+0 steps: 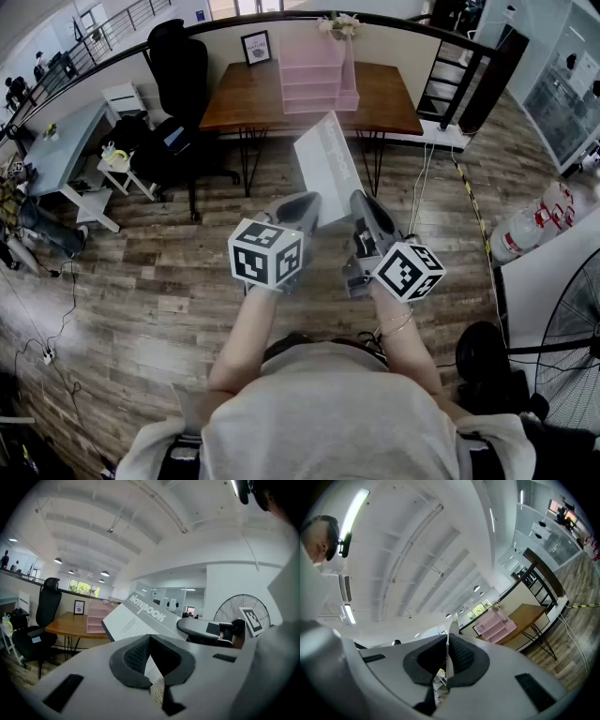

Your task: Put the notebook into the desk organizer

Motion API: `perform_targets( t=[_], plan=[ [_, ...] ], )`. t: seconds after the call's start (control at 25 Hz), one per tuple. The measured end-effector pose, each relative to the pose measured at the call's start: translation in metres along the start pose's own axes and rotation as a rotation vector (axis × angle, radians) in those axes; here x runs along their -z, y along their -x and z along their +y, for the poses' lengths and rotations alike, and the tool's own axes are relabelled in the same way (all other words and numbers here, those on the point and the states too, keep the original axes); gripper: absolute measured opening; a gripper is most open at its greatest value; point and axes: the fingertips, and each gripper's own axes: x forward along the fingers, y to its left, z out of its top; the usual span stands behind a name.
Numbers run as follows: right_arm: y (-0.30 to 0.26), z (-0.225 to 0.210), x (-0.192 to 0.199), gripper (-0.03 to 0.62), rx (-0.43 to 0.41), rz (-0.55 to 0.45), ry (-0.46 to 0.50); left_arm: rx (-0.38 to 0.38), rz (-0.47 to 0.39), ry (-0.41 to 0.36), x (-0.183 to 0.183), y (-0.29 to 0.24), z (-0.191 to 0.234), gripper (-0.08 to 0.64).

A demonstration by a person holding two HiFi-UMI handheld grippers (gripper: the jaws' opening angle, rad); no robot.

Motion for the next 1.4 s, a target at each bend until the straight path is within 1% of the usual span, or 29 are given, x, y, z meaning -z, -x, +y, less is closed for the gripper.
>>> perform_targets(
  t=[0.48,0.64,0.76,0.92,1.0,1.12,1.4],
  plan=[
    [0.007,0.003,0.006,0.020,-0.009,0.009,-0.005,0.003,0.005,0.019,0.005,-0.001,-0.002,0.008],
    [0.012,0.003,0.000,0.020,0.003,0.012,0.016,0.045,-0.001,0.001,0.005,-0.003,-0.015,0.008],
    [0.015,-0.001,-0.004,0.020,0.006,0.015,0.016,0.063,-0.021,0.012,0.003,-0.006,-0.022,0.009],
    [0.023,-0.006,-0.006,0.020,0.007,0.023,0.053,0.038,-0.033,0.024,0.007,-0.003,-0.026,0.011],
    [0.029,-0.008,-0.002,0.020,0.004,0.030,0.073,0.020,-0.042,0.046,0.014,0.003,-0.026,0.011],
    [0.034,-0.016,0.002,0.020,0.001,0.040,0.068,0.001,-0.045,0.074,0.020,0.002,-0.025,0.011],
    [0.018,-0.028,-0.001,0.020,0.000,0.031,0.059,-0.015,-0.063,0.080,0.014,-0.012,-0.006,0.011]
  ],
)
